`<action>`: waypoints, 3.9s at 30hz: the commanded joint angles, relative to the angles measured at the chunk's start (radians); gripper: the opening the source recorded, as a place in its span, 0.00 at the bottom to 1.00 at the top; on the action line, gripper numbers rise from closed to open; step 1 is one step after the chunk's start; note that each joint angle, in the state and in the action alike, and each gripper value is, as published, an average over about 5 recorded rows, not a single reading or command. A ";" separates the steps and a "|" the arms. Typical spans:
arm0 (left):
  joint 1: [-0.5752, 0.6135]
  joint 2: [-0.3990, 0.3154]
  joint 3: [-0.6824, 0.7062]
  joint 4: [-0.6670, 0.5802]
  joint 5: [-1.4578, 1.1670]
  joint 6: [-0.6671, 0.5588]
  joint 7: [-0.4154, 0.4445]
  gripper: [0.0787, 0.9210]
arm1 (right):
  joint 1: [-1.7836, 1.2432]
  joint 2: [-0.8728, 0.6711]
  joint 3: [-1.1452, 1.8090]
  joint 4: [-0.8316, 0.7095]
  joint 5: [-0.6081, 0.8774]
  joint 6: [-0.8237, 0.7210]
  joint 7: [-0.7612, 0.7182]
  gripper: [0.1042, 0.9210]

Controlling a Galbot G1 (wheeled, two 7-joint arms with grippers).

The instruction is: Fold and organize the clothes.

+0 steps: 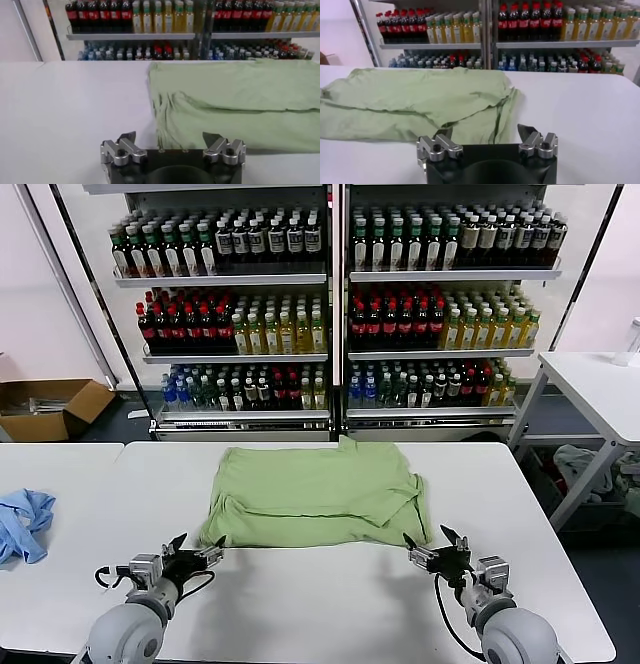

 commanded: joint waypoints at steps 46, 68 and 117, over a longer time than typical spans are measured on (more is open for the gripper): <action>-0.008 0.020 0.022 0.033 0.055 -0.042 0.052 0.05 | 0.064 0.029 -0.035 -0.035 -0.085 -0.043 -0.010 0.01; 0.381 0.131 -0.064 -0.335 0.083 -0.024 -0.203 0.01 | -0.409 -0.061 0.161 0.340 -0.204 -0.164 -0.029 0.01; 0.618 0.058 -0.115 -0.553 0.332 -0.127 -0.409 0.60 | -0.706 -0.147 0.398 0.535 -0.142 -0.120 0.065 0.61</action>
